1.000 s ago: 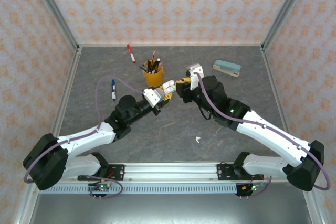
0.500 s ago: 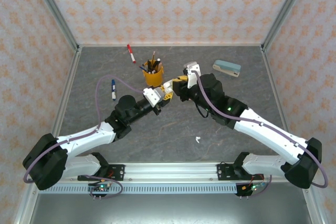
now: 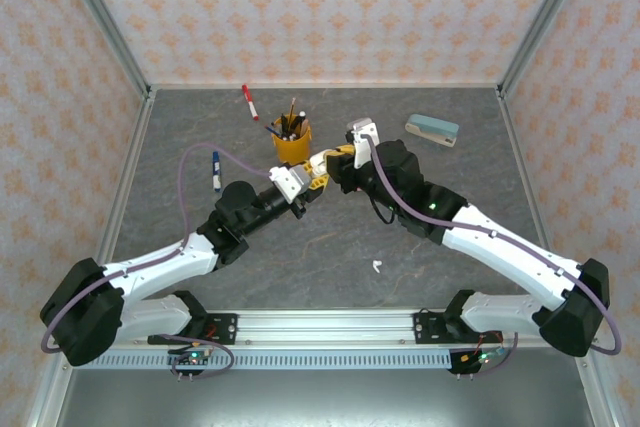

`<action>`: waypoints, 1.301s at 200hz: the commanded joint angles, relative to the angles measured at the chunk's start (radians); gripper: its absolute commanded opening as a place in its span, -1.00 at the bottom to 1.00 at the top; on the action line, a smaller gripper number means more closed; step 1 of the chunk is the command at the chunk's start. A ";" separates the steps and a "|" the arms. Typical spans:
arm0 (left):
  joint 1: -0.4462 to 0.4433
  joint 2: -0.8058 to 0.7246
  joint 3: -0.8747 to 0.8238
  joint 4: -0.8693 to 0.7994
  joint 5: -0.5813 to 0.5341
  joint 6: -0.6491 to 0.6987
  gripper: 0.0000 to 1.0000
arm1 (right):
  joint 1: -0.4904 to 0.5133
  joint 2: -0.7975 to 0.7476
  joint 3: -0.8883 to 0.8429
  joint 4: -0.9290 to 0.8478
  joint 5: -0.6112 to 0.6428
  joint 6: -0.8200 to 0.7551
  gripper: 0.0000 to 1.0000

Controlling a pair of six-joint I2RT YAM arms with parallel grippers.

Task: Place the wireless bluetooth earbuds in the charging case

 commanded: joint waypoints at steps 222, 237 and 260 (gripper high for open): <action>-0.018 0.048 0.044 0.154 -0.037 -0.097 -1.00 | 0.000 -0.016 -0.060 0.105 0.007 -0.037 -0.57; -0.018 0.053 0.049 0.150 -0.038 -0.098 -1.00 | -0.001 -0.018 -0.060 0.104 0.015 -0.034 -0.57; -0.019 0.069 0.058 0.136 -0.034 -0.105 -1.00 | 0.000 -0.022 -0.051 0.103 0.038 -0.024 -0.58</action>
